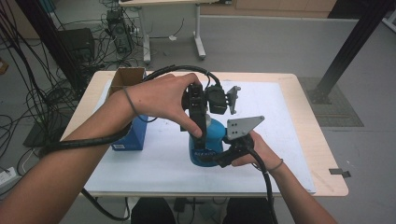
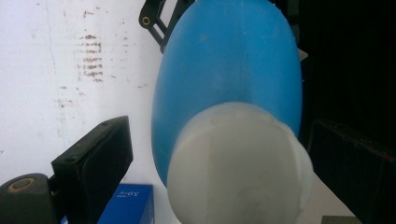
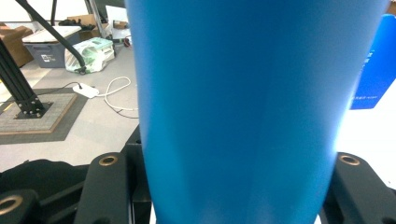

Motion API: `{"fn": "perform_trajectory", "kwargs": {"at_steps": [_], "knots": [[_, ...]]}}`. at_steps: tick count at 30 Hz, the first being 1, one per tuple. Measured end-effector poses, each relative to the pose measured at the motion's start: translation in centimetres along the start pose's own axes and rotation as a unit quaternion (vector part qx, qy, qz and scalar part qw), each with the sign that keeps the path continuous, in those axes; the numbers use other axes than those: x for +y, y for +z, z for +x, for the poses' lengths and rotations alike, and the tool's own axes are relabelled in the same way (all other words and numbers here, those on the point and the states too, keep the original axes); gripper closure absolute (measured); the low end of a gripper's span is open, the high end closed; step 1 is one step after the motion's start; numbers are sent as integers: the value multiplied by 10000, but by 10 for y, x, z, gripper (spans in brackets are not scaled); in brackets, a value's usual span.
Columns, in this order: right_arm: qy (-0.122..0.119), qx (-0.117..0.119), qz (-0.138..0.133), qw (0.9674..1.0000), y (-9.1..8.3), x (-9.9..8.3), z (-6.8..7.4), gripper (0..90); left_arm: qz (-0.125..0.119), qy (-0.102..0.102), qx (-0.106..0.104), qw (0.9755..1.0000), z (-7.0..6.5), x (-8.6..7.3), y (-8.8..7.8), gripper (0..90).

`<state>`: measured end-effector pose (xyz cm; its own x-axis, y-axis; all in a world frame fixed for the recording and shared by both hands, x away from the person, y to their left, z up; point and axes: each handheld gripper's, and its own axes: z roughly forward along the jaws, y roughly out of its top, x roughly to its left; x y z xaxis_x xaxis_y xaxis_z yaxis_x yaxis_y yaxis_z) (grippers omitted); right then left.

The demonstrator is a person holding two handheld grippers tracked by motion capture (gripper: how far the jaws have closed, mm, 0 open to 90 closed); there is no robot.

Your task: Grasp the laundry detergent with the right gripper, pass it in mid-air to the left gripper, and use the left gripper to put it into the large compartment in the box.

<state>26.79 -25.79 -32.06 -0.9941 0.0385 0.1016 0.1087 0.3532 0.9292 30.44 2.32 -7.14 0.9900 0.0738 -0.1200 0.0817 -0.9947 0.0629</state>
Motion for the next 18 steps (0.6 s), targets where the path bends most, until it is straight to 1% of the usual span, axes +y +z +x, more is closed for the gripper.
{"fn": "perform_trajectory", "kwargs": {"at_steps": [14, 18], "knots": [[-7, 10, -24, 10000, 0, 0, 0, 419, 0, 17, 11, 10000, -2, 2, 1, 76], [9, -23, -25, 10000, 0, -1, 1, 419, -11, 7, 9, 10000, -2, 2, 0, 75]]}}
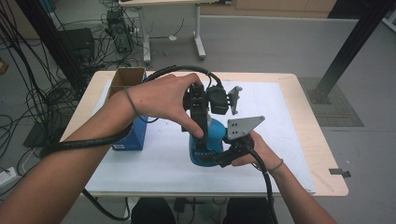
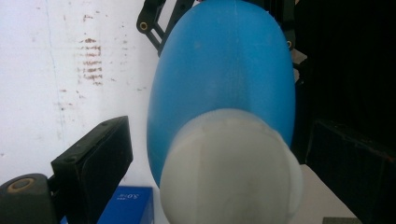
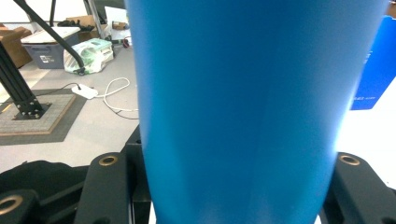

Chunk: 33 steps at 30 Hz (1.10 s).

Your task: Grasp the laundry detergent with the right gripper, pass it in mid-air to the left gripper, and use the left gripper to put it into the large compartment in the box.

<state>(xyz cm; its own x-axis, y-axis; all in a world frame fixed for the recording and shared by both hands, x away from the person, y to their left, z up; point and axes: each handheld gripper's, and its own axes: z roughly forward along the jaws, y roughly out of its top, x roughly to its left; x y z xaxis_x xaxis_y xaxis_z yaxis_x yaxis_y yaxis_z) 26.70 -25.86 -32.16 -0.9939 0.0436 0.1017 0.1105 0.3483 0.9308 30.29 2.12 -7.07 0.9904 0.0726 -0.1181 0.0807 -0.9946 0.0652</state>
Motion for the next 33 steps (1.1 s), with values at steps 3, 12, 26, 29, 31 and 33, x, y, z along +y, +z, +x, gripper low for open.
{"fn": "perform_trajectory", "kwargs": {"at_steps": [3, 12, 26, 29, 31, 33], "knots": [[6, -5, 0, 10000, 0, 0, 0, 419, 6, 2, 0, 10000, 0, 0, 1, 75], [1, 9, 5, 10000, 1, 0, 0, 419, 10, -1, 16, 10000, -1, 1, 0, 75], [12, -2, 4, 10000, 0, 0, 0, 419, -3, -15, 27, 10000, 0, -1, 0, 75], [4, 5, 5, 10000, 0, 0, -1, 419, -5, 2, 29, 10000, 0, 0, -1, 75], [2, -1, 10, 10000, 0, 0, -1, 419, -23, -30, 21, 10000, 1, -1, -1, 75], [14, 8, 1, 10000, 0, 0, -1, 419, -20, -27, 7, 10000, 1, -1, -1, 75]]}}
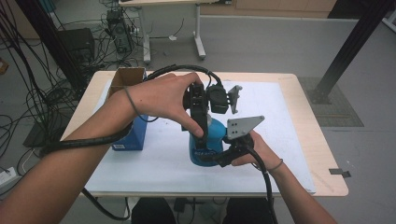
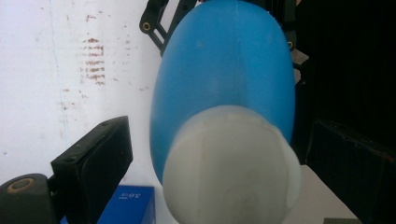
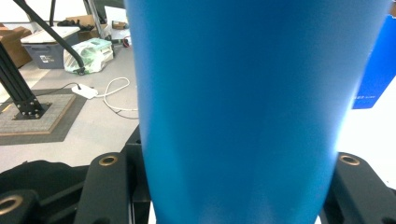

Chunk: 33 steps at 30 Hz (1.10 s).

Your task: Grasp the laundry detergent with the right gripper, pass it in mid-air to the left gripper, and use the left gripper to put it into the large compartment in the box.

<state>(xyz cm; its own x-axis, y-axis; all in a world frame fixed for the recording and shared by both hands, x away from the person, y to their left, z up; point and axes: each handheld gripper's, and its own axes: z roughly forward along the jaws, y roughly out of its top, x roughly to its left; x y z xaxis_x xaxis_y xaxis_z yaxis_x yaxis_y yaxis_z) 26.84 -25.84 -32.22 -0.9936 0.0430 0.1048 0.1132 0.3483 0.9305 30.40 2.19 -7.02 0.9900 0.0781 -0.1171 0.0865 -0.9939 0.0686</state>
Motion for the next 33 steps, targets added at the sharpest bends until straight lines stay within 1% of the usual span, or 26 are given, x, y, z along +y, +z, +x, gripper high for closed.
{"fn": "perform_trajectory", "kwargs": {"at_steps": [10, 24, 31, 33], "knots": [[-22, 8, 3, 10000, 0, 1, -1, 419, 10, 1, 20, 10000, 1, 0, 1, 75], [-20, 10, 3, 10000, 1, 2, -1, 419, 18, -8, -5, 10000, 1, 0, 2, 83], [-26, 6, -7, 10000, 1, 2, 0, 419, 46, 1, -5, 10000, 1, 2, 4, 117], [-30, 19, -4, 10000, 1, 2, 0, 419, 68, 31, 4, 10000, 0, 4, 4, 134]]}}
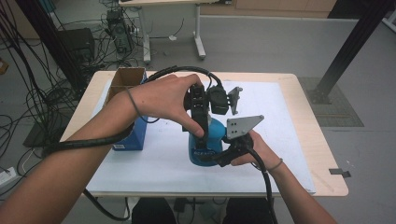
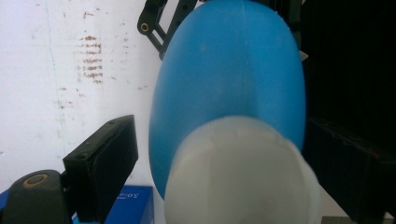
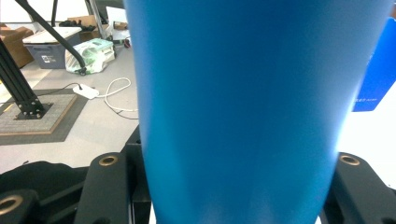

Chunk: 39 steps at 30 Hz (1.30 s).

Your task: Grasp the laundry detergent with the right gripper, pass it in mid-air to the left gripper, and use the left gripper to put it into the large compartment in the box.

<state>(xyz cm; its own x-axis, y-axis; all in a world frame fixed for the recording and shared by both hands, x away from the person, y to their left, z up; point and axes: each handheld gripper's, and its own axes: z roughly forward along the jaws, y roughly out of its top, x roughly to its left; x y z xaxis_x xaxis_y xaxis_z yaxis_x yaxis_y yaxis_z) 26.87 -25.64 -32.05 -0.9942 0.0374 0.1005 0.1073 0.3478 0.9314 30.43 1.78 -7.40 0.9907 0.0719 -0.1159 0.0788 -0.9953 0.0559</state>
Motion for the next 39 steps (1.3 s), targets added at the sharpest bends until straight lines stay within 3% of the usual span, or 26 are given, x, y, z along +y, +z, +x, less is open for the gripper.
{"fn": "perform_trajectory", "kwargs": {"at_steps": [20, 39], "knots": [[-41, 17, -4, 10000, 1, 2, 1, 419, 61, 46, -8, 10000, -1, 5, 3, 354], [-61, 21, -46, 10000, 0, 3, 1, 418, -45, 28, 56, 10000, -5, 2, 0, 373]]}}
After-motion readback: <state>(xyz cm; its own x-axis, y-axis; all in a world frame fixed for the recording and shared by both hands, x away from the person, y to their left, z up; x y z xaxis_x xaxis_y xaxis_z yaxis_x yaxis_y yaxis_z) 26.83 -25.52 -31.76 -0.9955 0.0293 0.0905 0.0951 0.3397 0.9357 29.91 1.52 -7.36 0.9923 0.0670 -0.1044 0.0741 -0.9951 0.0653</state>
